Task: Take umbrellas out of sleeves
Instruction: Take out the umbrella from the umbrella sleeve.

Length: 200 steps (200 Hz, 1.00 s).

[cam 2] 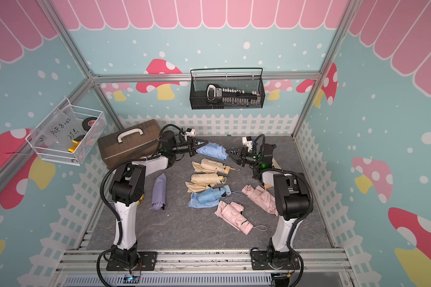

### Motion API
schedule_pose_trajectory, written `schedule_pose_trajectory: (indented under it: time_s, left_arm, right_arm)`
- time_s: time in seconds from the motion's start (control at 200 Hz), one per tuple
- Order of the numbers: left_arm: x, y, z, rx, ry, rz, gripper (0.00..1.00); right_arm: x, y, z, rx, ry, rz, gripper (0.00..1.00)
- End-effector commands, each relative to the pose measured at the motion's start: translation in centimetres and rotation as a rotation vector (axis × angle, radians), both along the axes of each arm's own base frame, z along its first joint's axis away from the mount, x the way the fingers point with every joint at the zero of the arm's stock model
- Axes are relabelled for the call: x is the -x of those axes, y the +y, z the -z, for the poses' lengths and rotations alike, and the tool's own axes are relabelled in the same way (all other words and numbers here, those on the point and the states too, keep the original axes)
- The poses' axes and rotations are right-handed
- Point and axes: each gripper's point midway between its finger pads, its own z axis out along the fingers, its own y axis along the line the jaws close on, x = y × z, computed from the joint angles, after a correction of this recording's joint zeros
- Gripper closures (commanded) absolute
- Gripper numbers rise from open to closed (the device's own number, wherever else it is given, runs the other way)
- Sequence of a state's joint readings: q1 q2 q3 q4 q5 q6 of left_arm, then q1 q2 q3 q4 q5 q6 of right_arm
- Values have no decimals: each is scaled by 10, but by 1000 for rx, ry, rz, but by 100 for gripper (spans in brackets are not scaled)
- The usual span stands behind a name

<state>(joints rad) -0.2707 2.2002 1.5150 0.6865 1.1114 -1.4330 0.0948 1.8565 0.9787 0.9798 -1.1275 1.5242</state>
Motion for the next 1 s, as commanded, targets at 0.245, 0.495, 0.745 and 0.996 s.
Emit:
schedule_pose_trajectory:
  time_s: [0.245,0.495,0.745,0.996]
  left_arm:
    - [5,3,-35,35,-97,-6,100]
    - [3,10,-36,32,-104,-18,100]
    - [4,10,-37,32,-108,-14,100]
    - [12,3,-36,29,-115,10,100]
  right_arm:
    - [14,7,9,-25,52,-55,56]
    - [20,4,10,-25,62,-49,55]
    - [22,3,15,-24,73,-40,59]
    - [21,15,8,-50,74,-76,66]
